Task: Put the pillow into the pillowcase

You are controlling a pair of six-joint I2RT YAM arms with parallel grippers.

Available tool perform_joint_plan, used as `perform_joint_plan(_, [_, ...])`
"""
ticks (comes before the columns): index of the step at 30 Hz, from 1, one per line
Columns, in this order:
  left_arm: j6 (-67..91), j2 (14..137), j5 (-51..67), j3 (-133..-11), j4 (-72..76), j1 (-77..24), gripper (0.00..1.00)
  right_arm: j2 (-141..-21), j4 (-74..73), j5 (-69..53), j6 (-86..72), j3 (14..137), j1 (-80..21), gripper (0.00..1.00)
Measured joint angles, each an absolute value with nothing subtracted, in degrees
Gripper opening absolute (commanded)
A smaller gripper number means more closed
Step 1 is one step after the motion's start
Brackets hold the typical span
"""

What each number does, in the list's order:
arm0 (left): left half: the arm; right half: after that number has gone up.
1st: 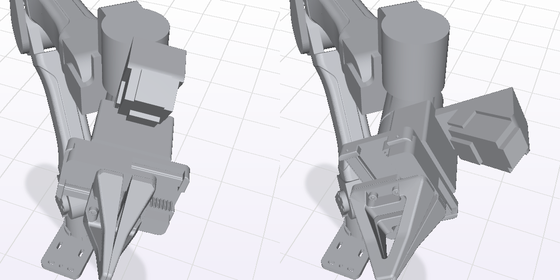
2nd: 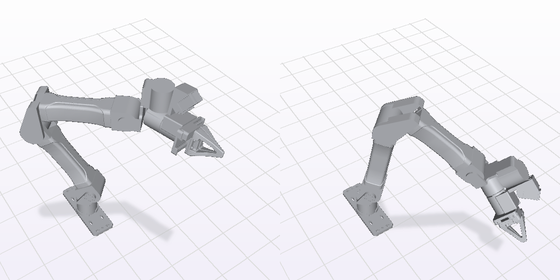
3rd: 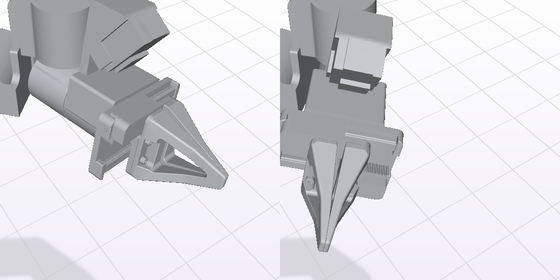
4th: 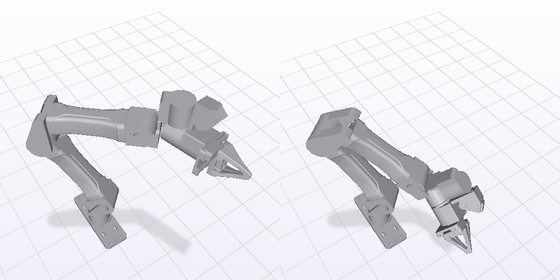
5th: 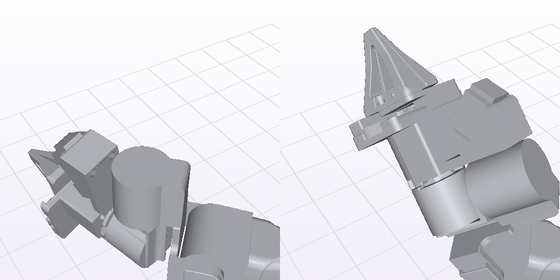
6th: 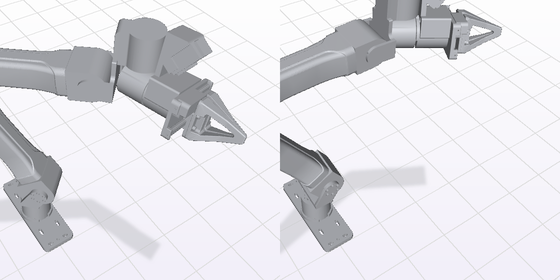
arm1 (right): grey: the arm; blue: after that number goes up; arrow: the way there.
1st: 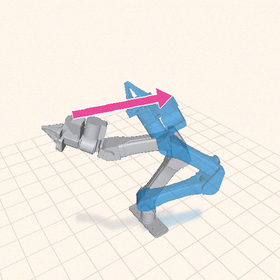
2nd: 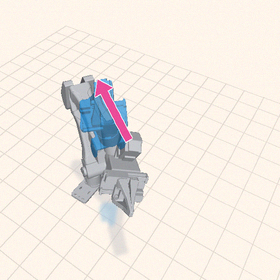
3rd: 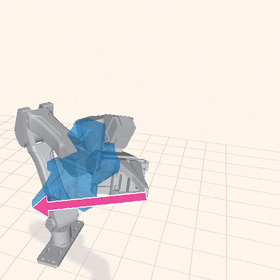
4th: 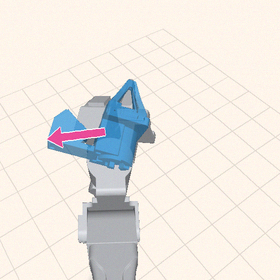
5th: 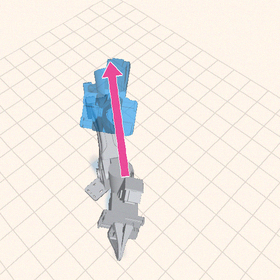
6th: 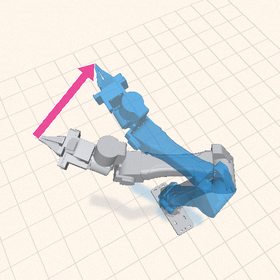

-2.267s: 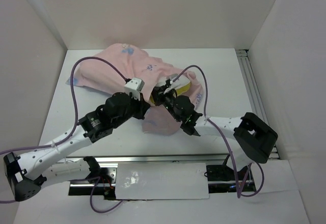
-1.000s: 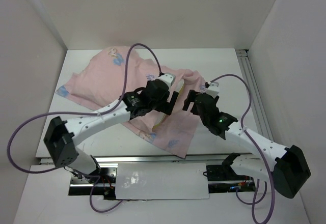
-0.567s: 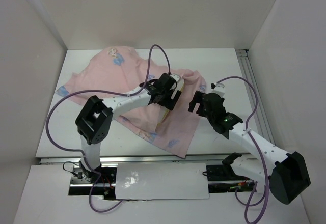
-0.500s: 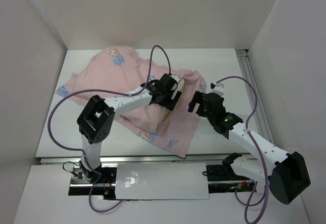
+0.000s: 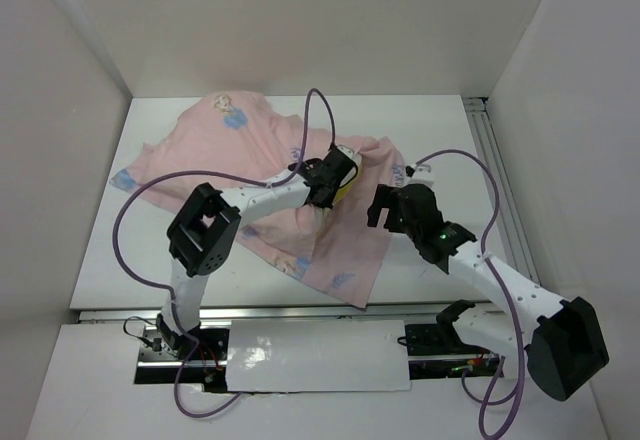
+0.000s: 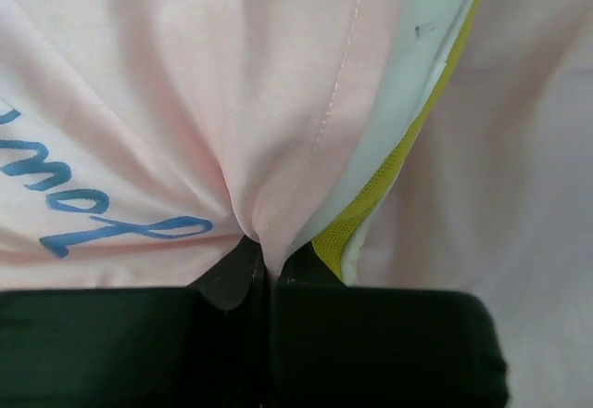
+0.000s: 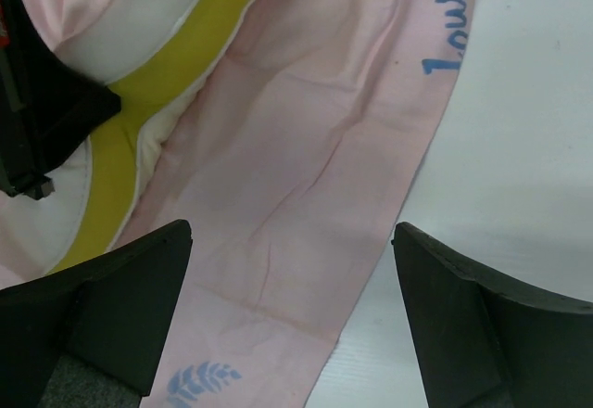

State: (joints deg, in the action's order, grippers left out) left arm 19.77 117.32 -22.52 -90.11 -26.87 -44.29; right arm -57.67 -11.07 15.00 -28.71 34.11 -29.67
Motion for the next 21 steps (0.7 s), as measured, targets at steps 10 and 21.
perform_joint_plan(10, [21.19, 102.13, -12.27, -80.05, -22.81, -40.12, 0.00, -67.33, -4.21, 10.41, -30.13, 34.17, -30.17, 0.86])
perform_joint_plan(21, [21.28, 94.61, -7.55, -79.81, -23.33, -38.81, 0.00, -82.94, 14.81, 4.71, -32.21, 38.46, -33.50, 0.76])
